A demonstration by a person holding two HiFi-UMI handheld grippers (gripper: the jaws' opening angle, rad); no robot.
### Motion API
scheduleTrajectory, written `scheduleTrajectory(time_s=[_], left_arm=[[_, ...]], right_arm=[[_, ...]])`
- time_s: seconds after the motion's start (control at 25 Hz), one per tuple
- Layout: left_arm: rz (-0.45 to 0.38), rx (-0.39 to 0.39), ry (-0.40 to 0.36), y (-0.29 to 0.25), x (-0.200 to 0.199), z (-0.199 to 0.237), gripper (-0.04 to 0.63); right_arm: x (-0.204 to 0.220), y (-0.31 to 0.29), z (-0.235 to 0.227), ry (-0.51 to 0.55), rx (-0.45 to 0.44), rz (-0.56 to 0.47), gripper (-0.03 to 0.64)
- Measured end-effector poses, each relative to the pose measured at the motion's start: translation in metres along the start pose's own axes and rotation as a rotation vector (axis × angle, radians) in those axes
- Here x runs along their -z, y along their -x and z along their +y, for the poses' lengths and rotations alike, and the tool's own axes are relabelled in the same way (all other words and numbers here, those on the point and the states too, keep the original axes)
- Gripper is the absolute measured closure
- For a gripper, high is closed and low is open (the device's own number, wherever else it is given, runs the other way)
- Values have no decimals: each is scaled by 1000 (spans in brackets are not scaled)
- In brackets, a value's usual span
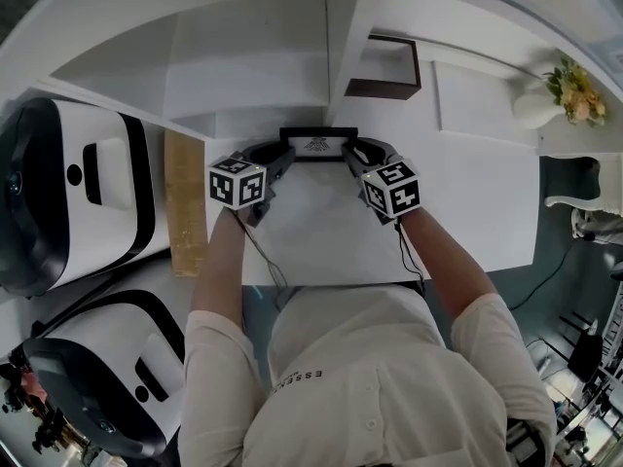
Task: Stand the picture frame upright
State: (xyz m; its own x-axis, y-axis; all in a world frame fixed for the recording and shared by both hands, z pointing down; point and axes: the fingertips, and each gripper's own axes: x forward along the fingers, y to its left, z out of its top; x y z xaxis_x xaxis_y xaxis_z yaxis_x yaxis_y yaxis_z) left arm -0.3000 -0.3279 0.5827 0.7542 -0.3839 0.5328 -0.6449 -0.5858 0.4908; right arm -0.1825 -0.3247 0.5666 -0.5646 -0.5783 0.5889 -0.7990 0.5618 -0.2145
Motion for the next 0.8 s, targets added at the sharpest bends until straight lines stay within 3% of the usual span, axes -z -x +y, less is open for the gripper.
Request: scheduleTrajectory(time_s=[0.6,0.8], left_arm=[[-18,-116,-47,1,-12,14,502],[-42,-145,-19,3,-15,19,497]], right_arm=[[-13,-9,0,107,71,8,523],[-17,-13,1,124,76,-5,523]])
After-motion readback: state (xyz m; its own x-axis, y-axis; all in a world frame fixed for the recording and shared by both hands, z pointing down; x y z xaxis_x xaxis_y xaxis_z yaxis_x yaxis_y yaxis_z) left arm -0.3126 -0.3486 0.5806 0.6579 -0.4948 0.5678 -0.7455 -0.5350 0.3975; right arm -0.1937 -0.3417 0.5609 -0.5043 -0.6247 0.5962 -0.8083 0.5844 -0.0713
